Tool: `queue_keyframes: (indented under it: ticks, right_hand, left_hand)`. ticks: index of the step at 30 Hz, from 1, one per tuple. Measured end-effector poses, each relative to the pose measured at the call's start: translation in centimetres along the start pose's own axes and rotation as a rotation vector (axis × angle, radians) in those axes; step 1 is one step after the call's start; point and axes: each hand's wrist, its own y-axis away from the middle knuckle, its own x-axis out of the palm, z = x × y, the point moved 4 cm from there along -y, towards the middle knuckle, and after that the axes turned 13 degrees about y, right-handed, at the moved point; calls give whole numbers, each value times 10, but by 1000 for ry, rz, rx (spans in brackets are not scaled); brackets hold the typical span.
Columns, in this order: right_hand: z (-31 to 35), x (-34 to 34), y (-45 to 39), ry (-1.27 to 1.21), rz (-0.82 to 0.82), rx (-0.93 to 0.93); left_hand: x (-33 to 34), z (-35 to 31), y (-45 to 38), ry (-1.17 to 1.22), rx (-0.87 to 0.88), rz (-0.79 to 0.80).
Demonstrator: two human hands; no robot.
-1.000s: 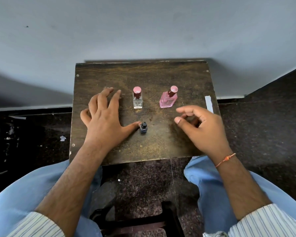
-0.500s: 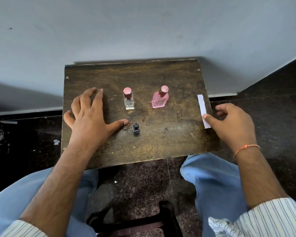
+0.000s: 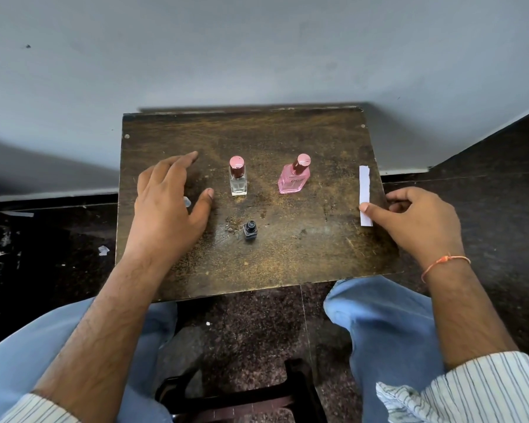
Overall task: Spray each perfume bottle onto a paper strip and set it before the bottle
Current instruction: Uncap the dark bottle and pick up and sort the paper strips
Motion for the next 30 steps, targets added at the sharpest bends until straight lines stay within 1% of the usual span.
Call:
queue_keyframes:
  ticks: [5, 11, 21, 24, 27, 30]
  right_hand:
    - [-1, -2, -2, 6, -50, -1]
    - [6, 1, 1, 30, -29, -32]
    - [-1, -5, -3, 3, -80, 29]
    - [1, -8, -1, -15, -96, 39]
    - [0, -7, -1, -161, -110, 45]
    - [5, -5, -4, -502, -98, 4]
  left_hand:
    - [0, 2, 0, 14, 4, -7]
    - [1, 2, -1, 15, 6, -10]
    - [1, 0, -1, 23, 17, -11]
    - [-2, 1, -1, 47, 55, -27]
    - [-9, 3, -4, 110, 147, -98]
    - [-14, 2, -3, 200, 195, -190]
